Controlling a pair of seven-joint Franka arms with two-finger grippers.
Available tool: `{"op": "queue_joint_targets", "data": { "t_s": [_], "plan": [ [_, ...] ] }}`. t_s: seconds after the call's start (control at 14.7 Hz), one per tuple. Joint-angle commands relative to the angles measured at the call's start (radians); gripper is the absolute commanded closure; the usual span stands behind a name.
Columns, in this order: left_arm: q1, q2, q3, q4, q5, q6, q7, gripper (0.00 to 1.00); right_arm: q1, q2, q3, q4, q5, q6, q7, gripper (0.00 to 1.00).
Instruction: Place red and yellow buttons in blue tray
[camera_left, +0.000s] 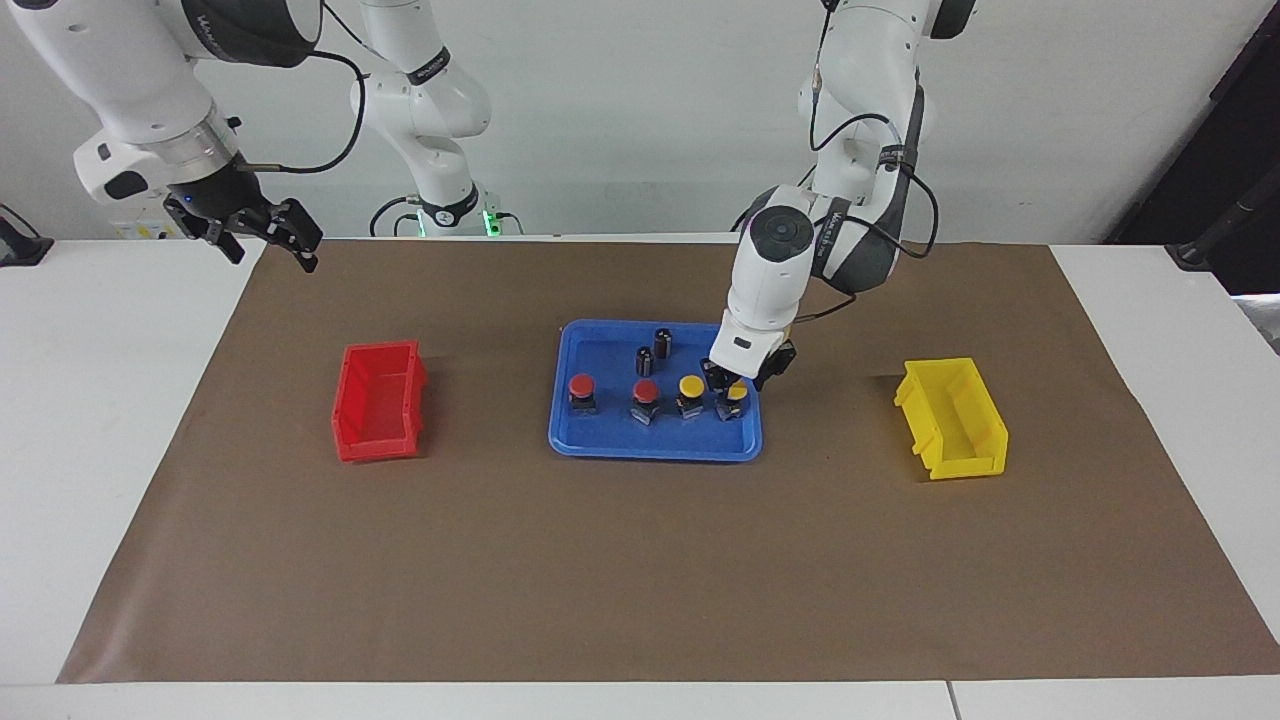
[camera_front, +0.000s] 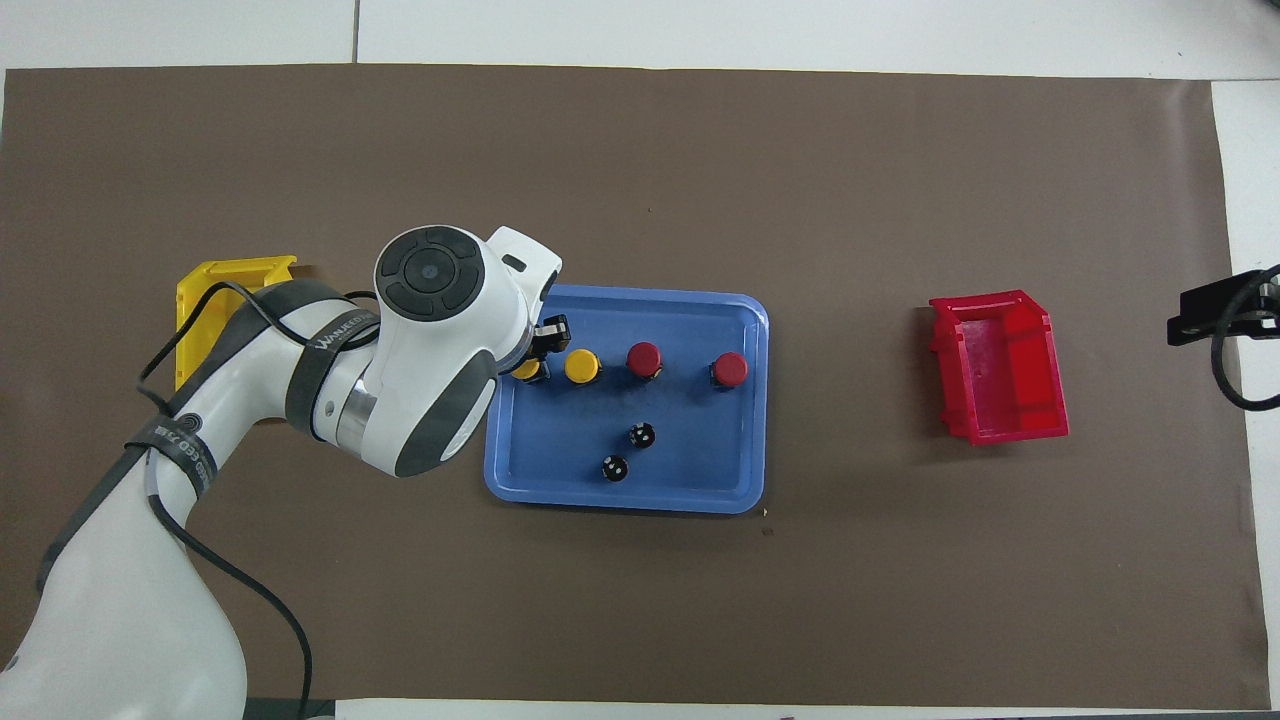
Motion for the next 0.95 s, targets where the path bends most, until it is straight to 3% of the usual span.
{"op": "queue_joint_targets", "data": {
  "t_s": [0.0,0.34,0.54,0.89],
  "plan": [
    [0.07,-0.07,0.003,0.129,-0.004,-0.239,0.126,0.0,-0.004,-0.024,0.004,-0.029,0.007,0.015,0.0,0.0],
    [0.363,-0.18,0.005,0.171,-0.007,-0.387,0.501,0.0,-0.004,-0.024,0.004,-0.029,0.006,0.016,0.0,0.0],
    [0.512,-0.188,0.004,0.202,-0.009,-0.453,0.681,0.0,-0.004,-0.024,0.004,-0.029,0.006,0.015,0.0,0.0],
    [0.555,-0.223,0.005,0.216,-0.009,-0.447,0.758,0.0,-0.004,-0.024,0.004,-0.029,0.006,0.015,0.0,0.0]
  ]
}}
